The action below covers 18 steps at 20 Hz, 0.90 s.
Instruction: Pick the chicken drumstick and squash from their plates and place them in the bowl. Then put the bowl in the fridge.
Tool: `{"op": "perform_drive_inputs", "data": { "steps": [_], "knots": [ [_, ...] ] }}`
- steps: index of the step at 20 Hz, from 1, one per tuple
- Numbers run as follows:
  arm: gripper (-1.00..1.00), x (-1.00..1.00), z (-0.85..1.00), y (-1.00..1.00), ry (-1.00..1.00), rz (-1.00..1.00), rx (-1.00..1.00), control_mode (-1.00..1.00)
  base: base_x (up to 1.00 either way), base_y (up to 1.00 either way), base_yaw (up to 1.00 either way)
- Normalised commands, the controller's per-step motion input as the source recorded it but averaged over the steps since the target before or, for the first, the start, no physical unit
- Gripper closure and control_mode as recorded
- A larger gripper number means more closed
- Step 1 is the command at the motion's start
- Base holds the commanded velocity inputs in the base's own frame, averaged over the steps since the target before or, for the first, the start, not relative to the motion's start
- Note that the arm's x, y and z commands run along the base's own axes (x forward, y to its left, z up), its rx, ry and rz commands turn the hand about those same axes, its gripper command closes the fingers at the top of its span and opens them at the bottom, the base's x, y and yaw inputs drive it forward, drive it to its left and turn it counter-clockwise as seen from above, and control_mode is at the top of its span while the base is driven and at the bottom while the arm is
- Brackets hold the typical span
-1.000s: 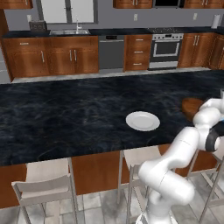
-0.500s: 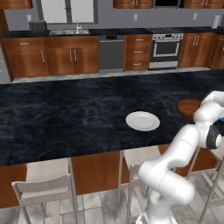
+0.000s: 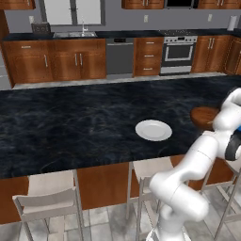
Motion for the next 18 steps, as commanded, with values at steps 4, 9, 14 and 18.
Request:
{"op": "perform_drive_inputs", "data": {
  "steps": [4,9,14,18],
  "knots": [
    [1.0,-0.05,0.54,0.23,0.0,-0.02,0.25,-1.0,0.0,0.0,0.0],
    [1.0,-0.19,0.45,0.26,-0.03,-0.03,0.16,-1.0,0.0,0.0,0.0],
    [1.0,-0.15,0.4,0.4,-0.06,-0.03,0.12,-1.0,0.0,0.0,0.0],
    [1.0,-0.08,0.4,0.44,-0.07,-0.02,0.08,-1.0,0.0,0.0,0.0]
  ]
}}
